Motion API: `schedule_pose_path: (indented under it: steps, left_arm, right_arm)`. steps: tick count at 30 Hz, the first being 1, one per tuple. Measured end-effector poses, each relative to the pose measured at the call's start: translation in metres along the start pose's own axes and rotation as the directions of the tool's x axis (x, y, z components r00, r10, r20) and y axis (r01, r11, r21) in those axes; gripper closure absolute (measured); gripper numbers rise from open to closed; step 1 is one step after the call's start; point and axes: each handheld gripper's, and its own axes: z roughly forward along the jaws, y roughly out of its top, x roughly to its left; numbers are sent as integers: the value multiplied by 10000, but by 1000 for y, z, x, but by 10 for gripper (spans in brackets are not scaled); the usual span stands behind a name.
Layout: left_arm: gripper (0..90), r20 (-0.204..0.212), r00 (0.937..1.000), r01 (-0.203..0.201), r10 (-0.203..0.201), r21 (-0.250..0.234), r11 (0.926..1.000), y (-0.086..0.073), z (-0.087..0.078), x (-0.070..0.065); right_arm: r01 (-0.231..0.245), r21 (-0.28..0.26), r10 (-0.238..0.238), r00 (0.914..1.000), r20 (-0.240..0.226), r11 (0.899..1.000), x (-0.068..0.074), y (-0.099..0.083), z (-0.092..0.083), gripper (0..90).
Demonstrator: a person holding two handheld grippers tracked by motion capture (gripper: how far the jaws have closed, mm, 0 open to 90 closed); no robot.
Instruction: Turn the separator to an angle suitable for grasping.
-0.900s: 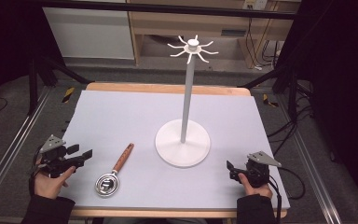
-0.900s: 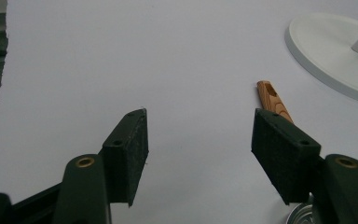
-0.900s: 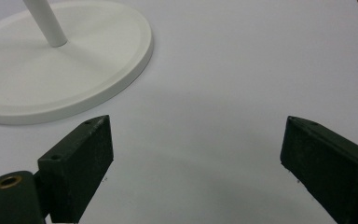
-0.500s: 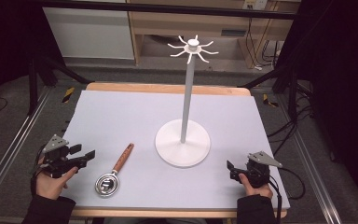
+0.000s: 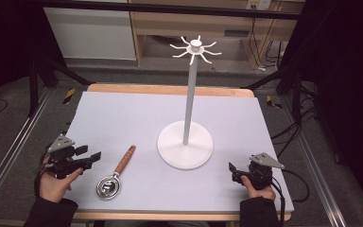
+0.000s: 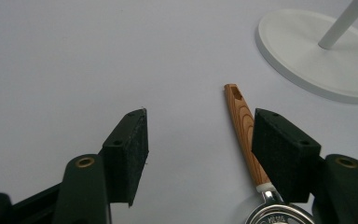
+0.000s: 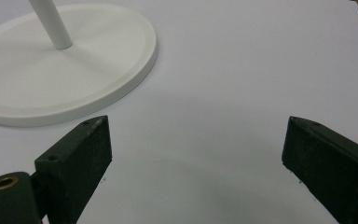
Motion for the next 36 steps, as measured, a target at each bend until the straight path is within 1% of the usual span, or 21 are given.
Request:
schedule_pose_path:
  steps: [2, 3, 4, 8, 12, 13, 19, 21, 24, 28, 29, 32, 36]
  left_arm:
    - [366, 17, 9999, -99, 99, 158, 9998, 2, 4, -3]
    - [367, 17, 9999, -99, 99, 158, 9998, 2, 4, -3]
    - [367, 62, 9999, -118, 117, 238, 9996, 3, 7, -5]
    - [369, 127, 9998, -179, 175, 295, 9994, 7, 8, -7]
    - [373, 239, 9995, -235, 228, 316, 9992, 14, 12, -11]
    - [374, 287, 9993, -266, 256, 347, 9990, 16, 13, -12]
    - [386, 249, 9982, -556, 544, 509, 9972, 25, 16, -20]
    - [395, 260, 9981, -564, 551, 516, 9971, 26, 16, -21]
    - [411, 340, 9970, -713, 691, 694, 9950, 31, 18, -26]
    - [434, 384, 9956, -886, 852, 967, 9914, 32, 22, -30]
    - [442, 384, 9956, -886, 852, 967, 9914, 32, 22, -30]
    - [464, 410, 9950, -951, 906, 1271, 9873, 31, 28, -33]
    - [486, 435, 9948, -967, 916, 1376, 9857, 30, 31, -35]
  right_arm:
    - [-15, -11, 15, 10000, 28, 10000, 0, 0, 1, 85]
    - [-15, -11, 15, 10000, 28, 10000, 0, 0, 1, 85]
    - [-86, 62, 86, 10000, 36, 9999, 0, 0, 1, 85]
    - [-52, 9, 52, 10000, 66, 10000, 0, 0, 0, 84]
    - [-120, 128, 119, 9999, 19, 9998, -1, 0, 1, 84]
    - [-73, 114, 72, 10000, 62, 9999, -1, 0, 2, 84]
    - [-95, 113, 94, 9999, 90, 9999, -1, 1, 1, 84]
    - [-95, 118, 93, 9999, 97, 9999, -1, 1, 1, 84]
    - [-134, 129, 133, 9999, 81, 9998, -1, 1, 1, 84]
    - [-98, 112, 98, 9999, 66, 9999, -1, 1, 1, 84]
    - [-98, 112, 98, 9999, 66, 9999, -1, 1, 1, 84]
    - [-96, 137, 95, 9999, 48, 9999, -1, 1, 1, 84]
    - [-98, 132, 98, 9999, 25, 9999, 0, 1, 1, 84]
